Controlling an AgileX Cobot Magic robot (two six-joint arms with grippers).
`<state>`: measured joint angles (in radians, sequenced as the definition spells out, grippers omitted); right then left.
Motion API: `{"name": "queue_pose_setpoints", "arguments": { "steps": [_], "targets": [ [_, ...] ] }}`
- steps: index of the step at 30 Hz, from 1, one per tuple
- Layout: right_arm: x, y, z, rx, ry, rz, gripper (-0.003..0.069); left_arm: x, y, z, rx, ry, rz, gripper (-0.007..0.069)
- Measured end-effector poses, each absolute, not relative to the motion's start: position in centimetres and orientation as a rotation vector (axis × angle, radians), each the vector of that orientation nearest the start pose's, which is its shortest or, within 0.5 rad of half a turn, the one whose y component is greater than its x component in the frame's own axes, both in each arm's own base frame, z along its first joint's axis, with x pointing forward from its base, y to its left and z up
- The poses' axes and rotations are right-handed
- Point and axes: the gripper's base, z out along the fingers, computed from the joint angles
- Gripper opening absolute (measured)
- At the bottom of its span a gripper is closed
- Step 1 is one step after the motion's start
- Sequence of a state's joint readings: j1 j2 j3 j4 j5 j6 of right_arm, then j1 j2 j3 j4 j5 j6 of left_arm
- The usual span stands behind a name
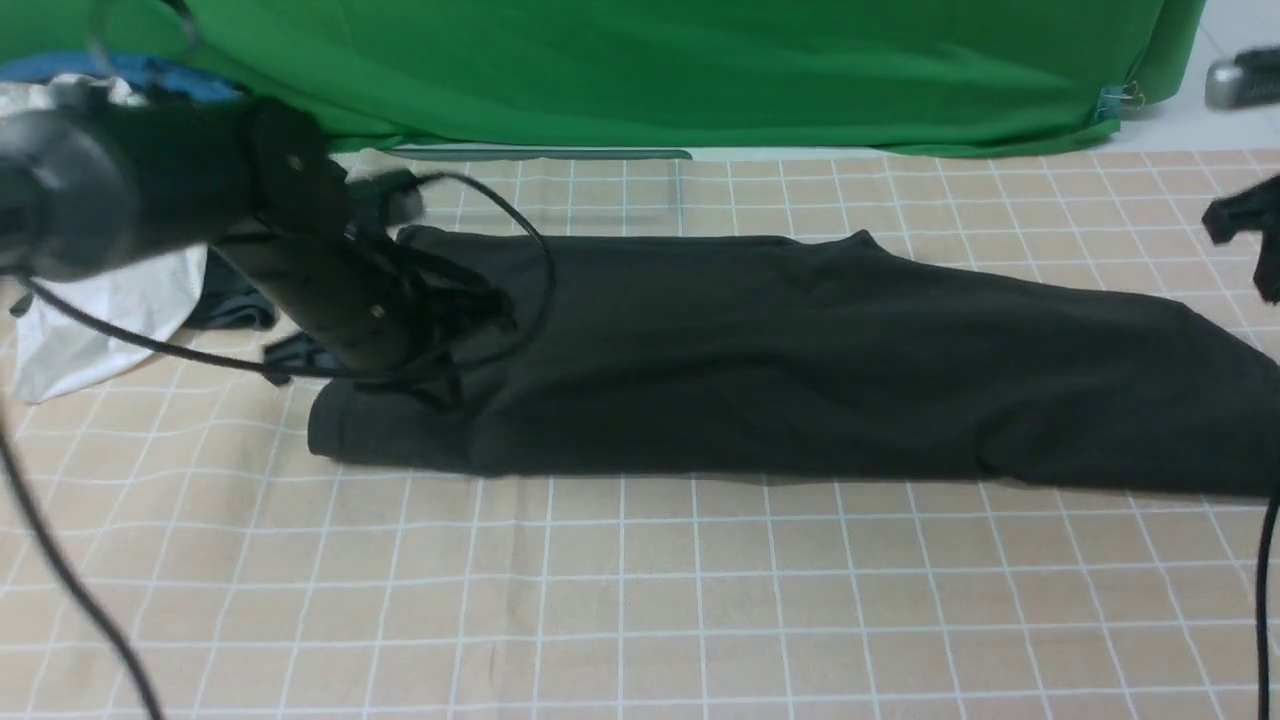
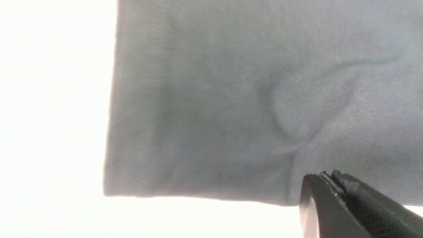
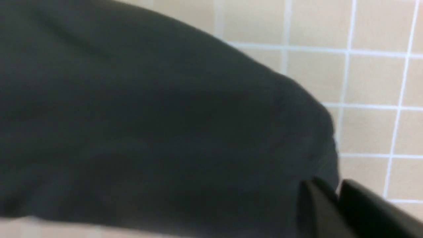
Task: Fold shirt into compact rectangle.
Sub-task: 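Pull the folded dark garment lengthwise by its ends to straighten it flat on the table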
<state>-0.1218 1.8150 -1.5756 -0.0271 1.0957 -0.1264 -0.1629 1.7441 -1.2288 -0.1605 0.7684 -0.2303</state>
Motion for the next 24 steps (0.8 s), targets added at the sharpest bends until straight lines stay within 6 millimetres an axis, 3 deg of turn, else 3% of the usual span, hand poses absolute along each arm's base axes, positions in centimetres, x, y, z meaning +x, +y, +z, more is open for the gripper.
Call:
{"name": "queue_pose_setpoints", "arguments": {
  "steps": [4, 6, 8, 11, 15, 18, 22, 23, 24],
  "targets": [
    [35.0, -3.6, 31.3, -0.016, 2.756, 0.023, 0.0038, 33.1, -4.0, 24.0, -0.373, 2.730, -0.268, 0.0013],
    [33.2, -3.0, 32.3, -0.033, 2.715, 0.069, 0.0038, 32.3, -2.4, 23.6, -0.474, 2.720, -0.253, 0.0013],
    [32.0, -2.4, 32.7, -0.046, 2.680, 0.108, 0.0038, 32.0, -1.6, 23.2, -0.516, 2.721, -0.242, 0.0013],
    [30.2, -1.6, 31.7, -0.058, 2.635, 0.183, 0.0038, 31.9, -0.3, 22.1, -0.577, 2.728, -0.208, 0.0038],
    [29.3, -1.1, 29.7, -0.084, 2.643, 0.218, 0.0038, 32.8, 0.0, 21.5, -0.547, 2.677, -0.203, 0.0171],
    [28.9, -1.0, 28.5, -0.116, 2.658, 0.224, 0.0038, 33.7, 0.0, 21.0, -0.544, 2.614, -0.212, 0.0349],
    [28.9, -1.0, 28.1, -0.140, 2.656, 0.215, 0.0038, 34.3, -0.1, 19.3, -0.576, 2.638, -0.226, 0.0550],
    [28.9, -1.0, 28.1, -0.141, 2.654, 0.215, 0.0038, 34.3, -0.1, 19.2, -0.577, 2.642, -0.225, 0.0550],
    [28.9, -1.0, 28.1, -0.144, 2.650, 0.215, 0.0038, 34.5, -0.2, 18.1, -0.598, 2.669, -0.235, 0.0612]
  ]
}}
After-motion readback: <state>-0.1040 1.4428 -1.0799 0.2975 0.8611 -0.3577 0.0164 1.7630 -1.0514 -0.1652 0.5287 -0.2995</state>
